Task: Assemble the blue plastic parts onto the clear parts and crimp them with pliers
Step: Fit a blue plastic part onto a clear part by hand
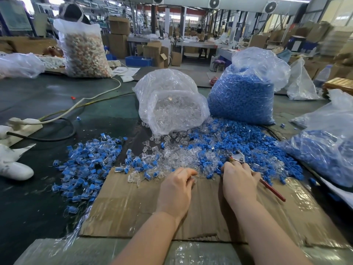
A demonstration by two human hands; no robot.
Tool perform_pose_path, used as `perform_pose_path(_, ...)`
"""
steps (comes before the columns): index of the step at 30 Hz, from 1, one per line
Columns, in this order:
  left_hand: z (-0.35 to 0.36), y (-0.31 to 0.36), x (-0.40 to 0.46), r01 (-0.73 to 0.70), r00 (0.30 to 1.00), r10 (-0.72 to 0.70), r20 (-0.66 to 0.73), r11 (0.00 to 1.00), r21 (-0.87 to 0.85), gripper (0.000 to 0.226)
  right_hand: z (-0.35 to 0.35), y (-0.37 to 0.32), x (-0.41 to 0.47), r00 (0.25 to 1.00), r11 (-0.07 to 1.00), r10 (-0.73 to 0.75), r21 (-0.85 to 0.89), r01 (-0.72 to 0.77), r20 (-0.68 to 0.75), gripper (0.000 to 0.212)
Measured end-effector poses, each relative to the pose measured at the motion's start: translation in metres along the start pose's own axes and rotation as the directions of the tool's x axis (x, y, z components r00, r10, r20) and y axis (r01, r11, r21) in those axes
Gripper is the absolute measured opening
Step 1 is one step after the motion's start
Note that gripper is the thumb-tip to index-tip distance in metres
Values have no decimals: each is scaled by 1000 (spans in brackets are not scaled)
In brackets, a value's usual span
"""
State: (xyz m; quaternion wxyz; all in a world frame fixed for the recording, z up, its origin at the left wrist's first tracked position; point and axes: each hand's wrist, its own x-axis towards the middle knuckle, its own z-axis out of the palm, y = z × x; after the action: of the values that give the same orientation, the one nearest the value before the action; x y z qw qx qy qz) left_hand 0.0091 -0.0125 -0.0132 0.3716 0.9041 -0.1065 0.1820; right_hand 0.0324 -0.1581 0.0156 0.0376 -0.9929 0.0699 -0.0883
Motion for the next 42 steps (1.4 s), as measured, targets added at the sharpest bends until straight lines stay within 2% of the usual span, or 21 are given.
perform_pose_path(4,-1,0,1,46,998,-47,-37,999,-29,21,1,1,-3,995,998,-15,55,21,-103,8)
perform_pose_path(9,-3,0,2,154,983,-167,-75,976,-151,11,2,-15,-14,981,938,-46,329,108,-188,12)
perform_pose_path(12,-3,0,3,182,978,-196,-71,968,-175,8,10,-23,-22,971,925,-97,340,169,-219,12)
perform_pose_path(15,-5,-1,2,188,976,-204,-76,965,-185,7,16,-23,-28,969,915,-88,367,170,-230,12)
perform_pose_path(28,-8,0,0,176,975,-206,-88,947,-268,17,19,-20,-36,952,856,-152,446,261,-265,10)
perform_pose_path(32,-7,0,-1,192,970,-221,-99,950,-245,12,18,-21,-38,941,835,-170,464,294,-291,11)
perform_pose_path(35,-8,1,-1,194,967,-228,-115,949,-249,17,17,-21,-38,940,834,-166,467,295,-297,12)
perform_pose_path(42,-8,1,-1,150,983,-166,-80,972,-184,13,17,-20,-39,939,827,-175,474,303,-296,12)
